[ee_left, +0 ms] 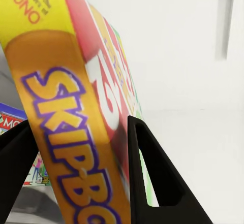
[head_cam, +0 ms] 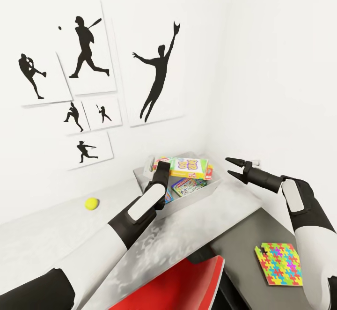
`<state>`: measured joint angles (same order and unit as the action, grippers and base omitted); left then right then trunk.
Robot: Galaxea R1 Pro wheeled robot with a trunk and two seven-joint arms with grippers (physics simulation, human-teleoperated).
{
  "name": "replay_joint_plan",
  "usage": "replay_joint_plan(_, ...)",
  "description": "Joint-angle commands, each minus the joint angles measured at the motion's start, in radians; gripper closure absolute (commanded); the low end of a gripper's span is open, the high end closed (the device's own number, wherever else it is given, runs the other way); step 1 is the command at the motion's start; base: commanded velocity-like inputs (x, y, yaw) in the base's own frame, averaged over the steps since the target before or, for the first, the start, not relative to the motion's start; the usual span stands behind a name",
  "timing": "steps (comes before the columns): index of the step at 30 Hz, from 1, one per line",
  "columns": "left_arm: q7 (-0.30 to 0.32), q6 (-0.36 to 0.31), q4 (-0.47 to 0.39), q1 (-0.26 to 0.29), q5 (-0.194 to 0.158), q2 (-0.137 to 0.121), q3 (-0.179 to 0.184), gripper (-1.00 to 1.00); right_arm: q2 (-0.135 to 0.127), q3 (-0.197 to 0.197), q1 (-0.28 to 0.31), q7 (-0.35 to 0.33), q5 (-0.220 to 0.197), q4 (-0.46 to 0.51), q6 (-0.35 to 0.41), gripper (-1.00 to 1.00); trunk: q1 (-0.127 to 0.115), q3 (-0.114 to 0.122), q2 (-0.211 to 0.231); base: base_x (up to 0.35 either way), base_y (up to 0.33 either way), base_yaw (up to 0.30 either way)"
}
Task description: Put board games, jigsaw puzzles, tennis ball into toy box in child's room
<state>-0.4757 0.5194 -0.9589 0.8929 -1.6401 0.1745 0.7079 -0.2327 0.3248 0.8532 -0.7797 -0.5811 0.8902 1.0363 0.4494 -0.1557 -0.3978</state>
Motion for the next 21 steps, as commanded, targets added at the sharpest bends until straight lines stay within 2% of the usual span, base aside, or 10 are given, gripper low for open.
replay_joint_plan(1,-0.003,0.005,-0.001,0.001,-0.003,0.0,0.002,1.0,0.0,0.002,0.001,-0.006,0.006,0.0,0.004,-1.0,0.001,-0.002,-0.002,0.0,0.0,0.0)
replay_joint_plan(12,-0.004,0.005,-0.007,0.002,-0.002,0.0,0.001,1.0,0.0,0.002,0.001,-0.003,0.005,0.0,0.004,-1.0,0.001,-0.003,-0.002,0.0,0.0,0.0)
replay_joint_plan(21,-0.004,0.005,-0.017,0.002,-0.001,0.0,0.001,1.0,0.0,0.002,0.001,-0.003,0.004,0.0,0.006,-1.0,0.001,-0.015,-0.002,0.0,0.0,0.0)
